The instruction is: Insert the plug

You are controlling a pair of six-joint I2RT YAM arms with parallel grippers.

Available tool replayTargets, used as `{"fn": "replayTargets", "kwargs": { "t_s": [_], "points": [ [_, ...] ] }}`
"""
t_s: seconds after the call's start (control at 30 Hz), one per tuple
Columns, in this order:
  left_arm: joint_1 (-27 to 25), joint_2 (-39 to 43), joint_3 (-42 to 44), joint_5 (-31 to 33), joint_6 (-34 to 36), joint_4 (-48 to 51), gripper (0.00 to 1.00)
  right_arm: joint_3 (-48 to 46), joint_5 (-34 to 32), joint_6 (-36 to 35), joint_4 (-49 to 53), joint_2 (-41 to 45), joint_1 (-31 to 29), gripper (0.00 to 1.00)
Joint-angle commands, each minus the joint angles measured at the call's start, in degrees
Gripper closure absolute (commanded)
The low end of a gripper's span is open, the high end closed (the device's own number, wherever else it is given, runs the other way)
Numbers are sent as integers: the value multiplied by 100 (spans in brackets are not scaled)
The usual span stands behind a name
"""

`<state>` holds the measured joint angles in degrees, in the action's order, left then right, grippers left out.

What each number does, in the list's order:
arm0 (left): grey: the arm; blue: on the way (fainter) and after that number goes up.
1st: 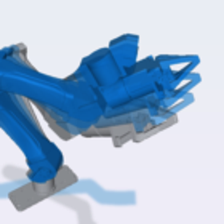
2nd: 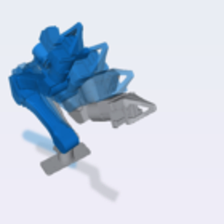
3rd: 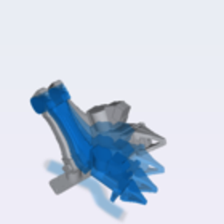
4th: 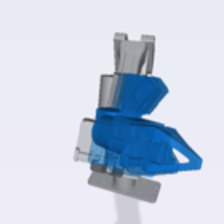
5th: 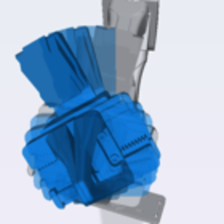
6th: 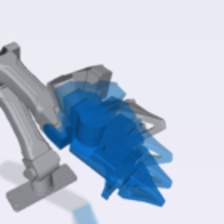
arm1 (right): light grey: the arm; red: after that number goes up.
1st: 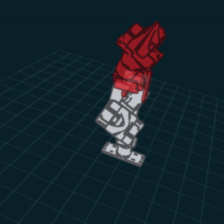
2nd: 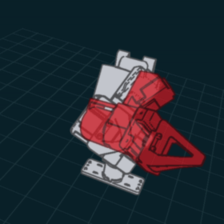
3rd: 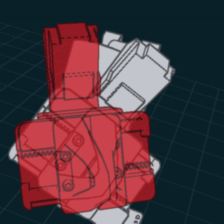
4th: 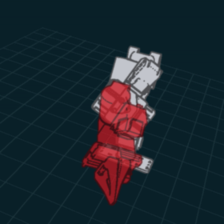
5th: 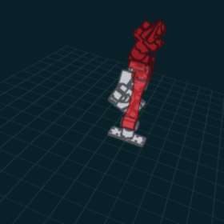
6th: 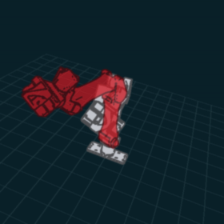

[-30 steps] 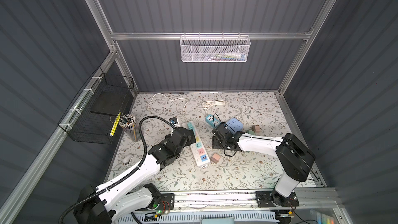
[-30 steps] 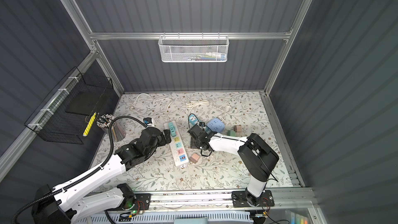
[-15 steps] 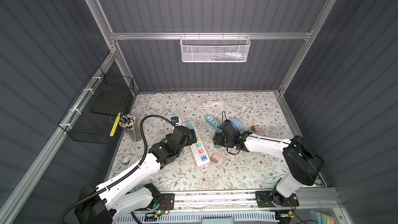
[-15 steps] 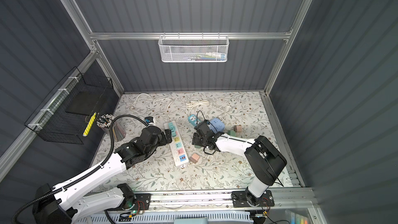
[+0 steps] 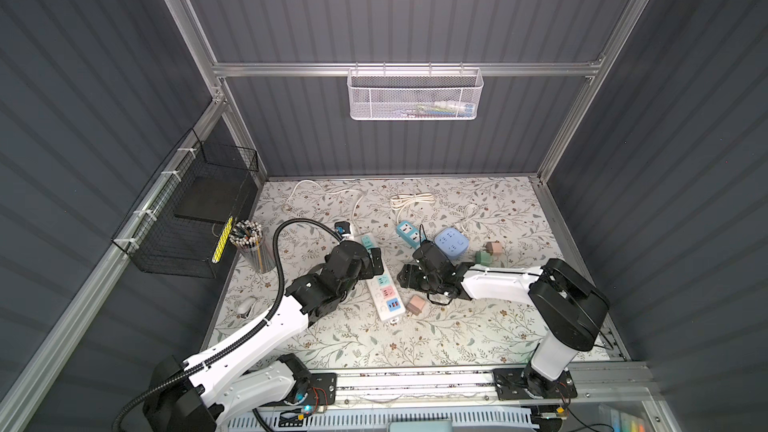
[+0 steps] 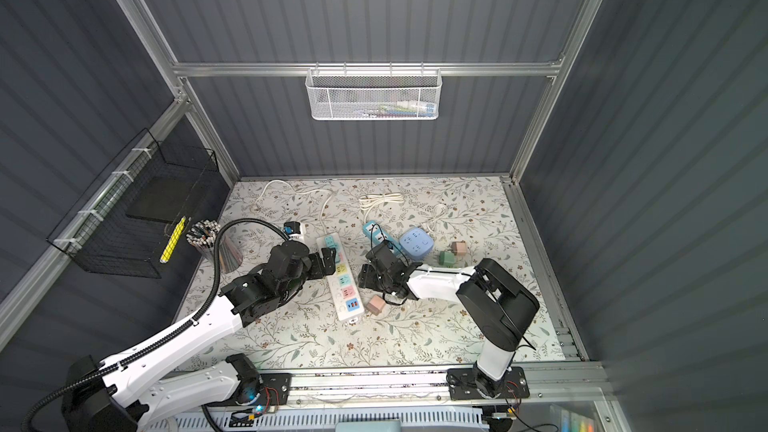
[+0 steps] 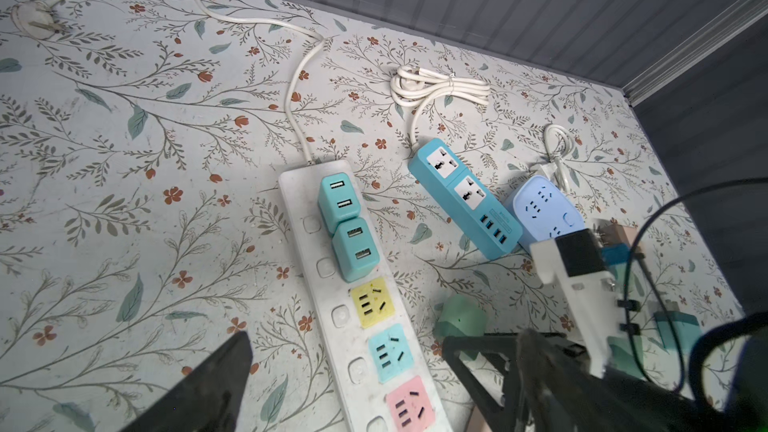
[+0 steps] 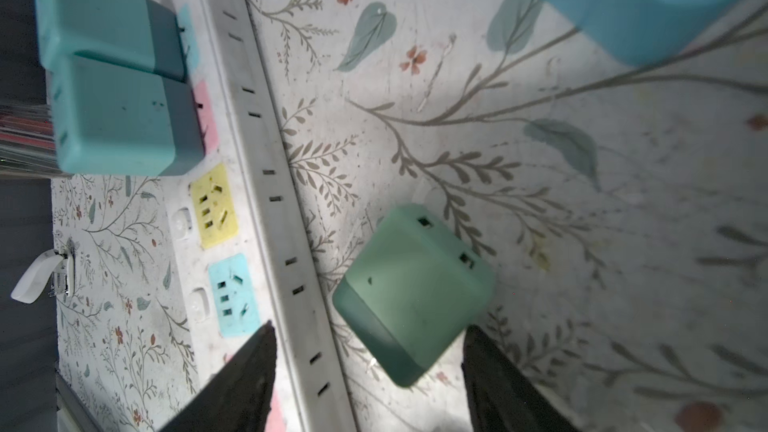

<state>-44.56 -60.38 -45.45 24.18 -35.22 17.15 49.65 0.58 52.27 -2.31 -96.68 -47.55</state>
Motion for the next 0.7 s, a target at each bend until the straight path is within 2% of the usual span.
{"fn": "replayTargets", "kwargs": {
  "t_s": [0.0,0.17,0.23,0.27,0.37,0.43,0.53,0.6,0.67],
  "points": [
    [-9,-314,-273,-177,392,110,0,-205,-440,-216,344,611,139,28],
    [-9,-1005,-761,-318,783,410,0,-534,-1318,-884,1011,1624,159,22],
    [-9,-1190,-919,-628,1142,433,0,-660,-1606,-1035,1239,1968,237,11],
    [-9,-1285,-948,-852,1302,347,1,-756,-1646,-1132,1242,2146,290,1],
    [-17,-1751,-1243,-1097,1618,542,5,-1057,-1006,-1862,756,2311,344,1],
    [-20,-2100,-1464,-1250,1765,764,7,-1065,-768,-1880,847,2309,456,6],
    [-48,-2477,-1629,-1587,1948,890,11,-997,-1040,-1778,1222,2415,581,17],
    [-128,-2780,-1820,-1578,2088,1149,17,-1144,-1138,-1817,1148,2705,612,24],
    [-250,-3078,-2059,-1479,2189,1438,24,-1338,-1047,-1984,967,3001,660,43]
  ]
}}
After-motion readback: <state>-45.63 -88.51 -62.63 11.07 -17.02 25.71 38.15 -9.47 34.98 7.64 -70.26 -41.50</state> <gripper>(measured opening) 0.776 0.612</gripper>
